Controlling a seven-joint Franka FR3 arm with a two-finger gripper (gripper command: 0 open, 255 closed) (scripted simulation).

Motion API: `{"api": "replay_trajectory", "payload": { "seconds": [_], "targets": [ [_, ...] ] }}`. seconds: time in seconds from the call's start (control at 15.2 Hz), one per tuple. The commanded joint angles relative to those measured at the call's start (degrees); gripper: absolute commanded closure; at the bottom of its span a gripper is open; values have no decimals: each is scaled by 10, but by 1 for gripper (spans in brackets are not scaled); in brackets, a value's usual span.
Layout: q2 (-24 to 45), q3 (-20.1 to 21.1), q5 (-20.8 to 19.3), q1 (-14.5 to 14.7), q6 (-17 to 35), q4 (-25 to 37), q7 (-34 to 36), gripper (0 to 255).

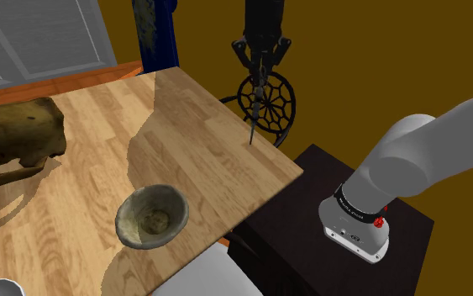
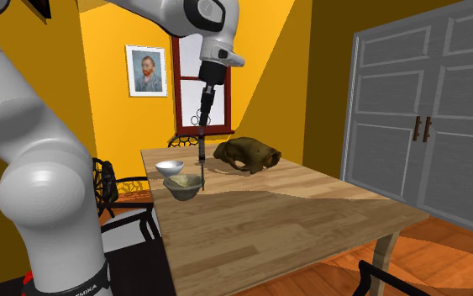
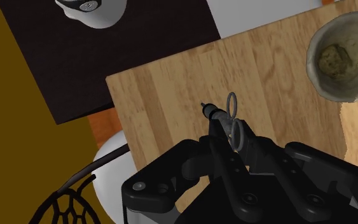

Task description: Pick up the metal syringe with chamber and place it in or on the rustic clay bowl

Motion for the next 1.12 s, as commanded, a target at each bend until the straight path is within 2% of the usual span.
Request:
{"api": "replay_trajectory", "payload": {
  "seconds": [0.0, 0.07, 0.59, 1.06],
  "targets": [
    [1, -1, -1, 0, -16, 16, 2, 255],
    [1, -2, -1, -1, -19, 20, 2, 255],
    [87, 78, 25, 27, -37, 144, 120, 255],
    [200, 151, 11, 55, -57, 289, 237, 255]
  ]
}}
